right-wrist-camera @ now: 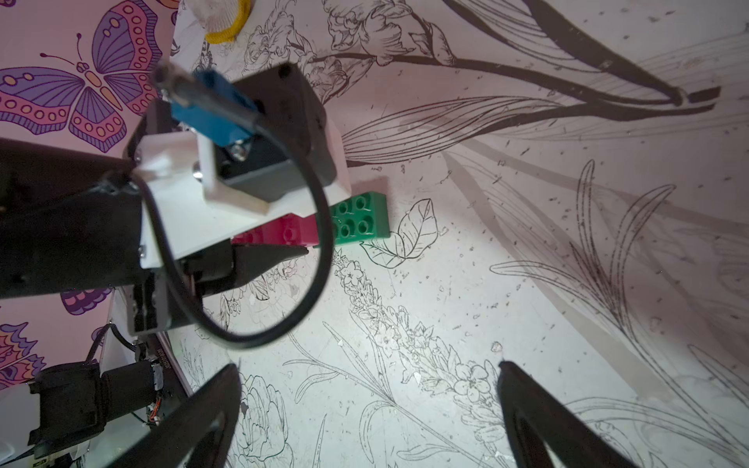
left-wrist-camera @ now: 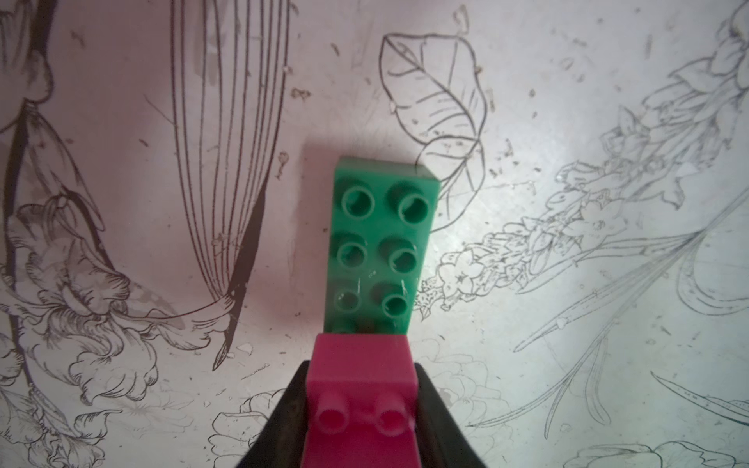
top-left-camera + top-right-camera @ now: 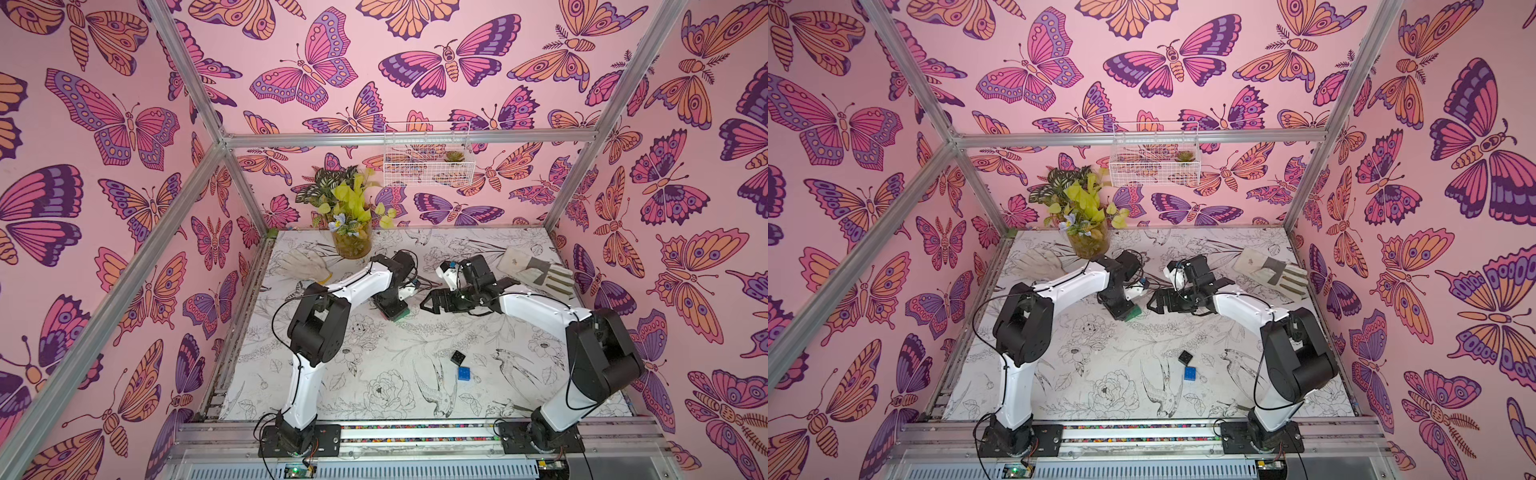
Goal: Assemble the letter v with lego
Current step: Assemble the lego brick with the lego brick.
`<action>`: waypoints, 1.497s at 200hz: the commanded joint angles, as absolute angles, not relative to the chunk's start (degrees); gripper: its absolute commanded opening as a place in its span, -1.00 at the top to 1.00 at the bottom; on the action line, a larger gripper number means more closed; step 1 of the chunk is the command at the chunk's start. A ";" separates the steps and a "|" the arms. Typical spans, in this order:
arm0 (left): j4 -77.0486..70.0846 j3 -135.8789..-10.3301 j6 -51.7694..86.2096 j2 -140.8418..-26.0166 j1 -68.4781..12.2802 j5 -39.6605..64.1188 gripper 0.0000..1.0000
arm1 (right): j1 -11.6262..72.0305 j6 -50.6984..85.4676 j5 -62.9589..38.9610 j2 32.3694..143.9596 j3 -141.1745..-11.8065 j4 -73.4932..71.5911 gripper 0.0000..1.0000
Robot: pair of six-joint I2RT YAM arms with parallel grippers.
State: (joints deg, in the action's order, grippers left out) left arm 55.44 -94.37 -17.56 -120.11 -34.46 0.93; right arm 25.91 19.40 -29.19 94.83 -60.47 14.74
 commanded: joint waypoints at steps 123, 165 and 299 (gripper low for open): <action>53.63 -90.79 -18.10 -123.22 -34.02 0.01 0.50 | 26.89 18.59 -29.06 91.65 -58.62 14.89 -0.98; 53.77 -89.53 -19.57 -123.37 -34.38 -2.75 0.50 | 26.99 18.64 -29.26 90.97 -58.10 14.84 -0.98; 53.60 -87.32 -16.11 -121.41 -34.99 -4.03 0.50 | 27.07 18.32 -29.27 90.49 -57.83 15.28 -0.98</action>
